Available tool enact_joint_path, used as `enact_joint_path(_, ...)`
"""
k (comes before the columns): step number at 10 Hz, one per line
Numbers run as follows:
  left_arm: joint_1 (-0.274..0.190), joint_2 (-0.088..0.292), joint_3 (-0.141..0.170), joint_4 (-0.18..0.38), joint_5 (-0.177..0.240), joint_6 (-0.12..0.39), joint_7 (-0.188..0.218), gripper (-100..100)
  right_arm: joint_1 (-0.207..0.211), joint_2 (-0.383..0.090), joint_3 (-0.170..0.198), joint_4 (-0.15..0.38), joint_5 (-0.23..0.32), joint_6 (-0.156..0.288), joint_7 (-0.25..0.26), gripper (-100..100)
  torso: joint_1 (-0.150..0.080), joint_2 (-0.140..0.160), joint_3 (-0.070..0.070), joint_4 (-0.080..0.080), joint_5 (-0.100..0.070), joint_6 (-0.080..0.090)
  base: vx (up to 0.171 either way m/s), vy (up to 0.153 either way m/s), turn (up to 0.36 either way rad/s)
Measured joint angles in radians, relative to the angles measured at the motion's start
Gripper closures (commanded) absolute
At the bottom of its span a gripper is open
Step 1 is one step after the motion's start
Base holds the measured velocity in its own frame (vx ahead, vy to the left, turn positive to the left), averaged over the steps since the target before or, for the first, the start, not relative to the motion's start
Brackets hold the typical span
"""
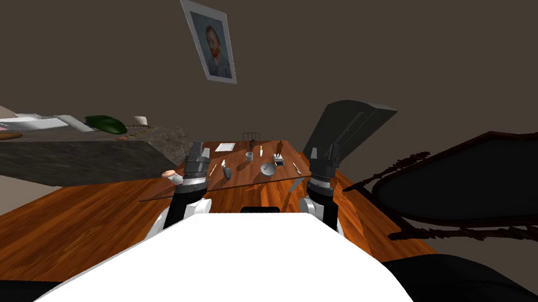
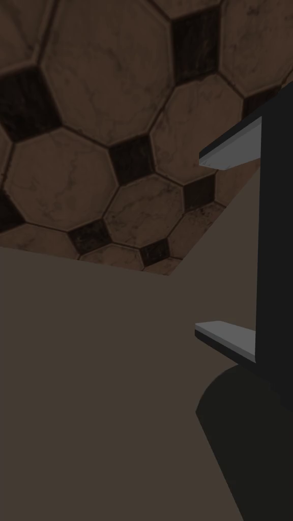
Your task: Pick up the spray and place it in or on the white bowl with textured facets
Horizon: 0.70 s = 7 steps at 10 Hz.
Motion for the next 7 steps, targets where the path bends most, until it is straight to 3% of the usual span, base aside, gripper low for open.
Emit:
enact_joint_path(3,-0.009,0.062,0.009,0.051,-0.017,0.023,-0.012,-100,0.0,0.0,0.0,0.0,0.0,0.0,0.0,0,0.002,0.004,0.002,0.001,0.001,0.0,-0.062,0.03,0.003)
enact_joint_path(7,-0.007,0.105,0.008,0.143,-0.051,0.043,-0.043,-100,0.0,0.0,0.0,0.0,0.0,0.0,0.0,0,0.003,0.006,0.003,0.001,0.001,0.0,-0.081,0.036,0.006)
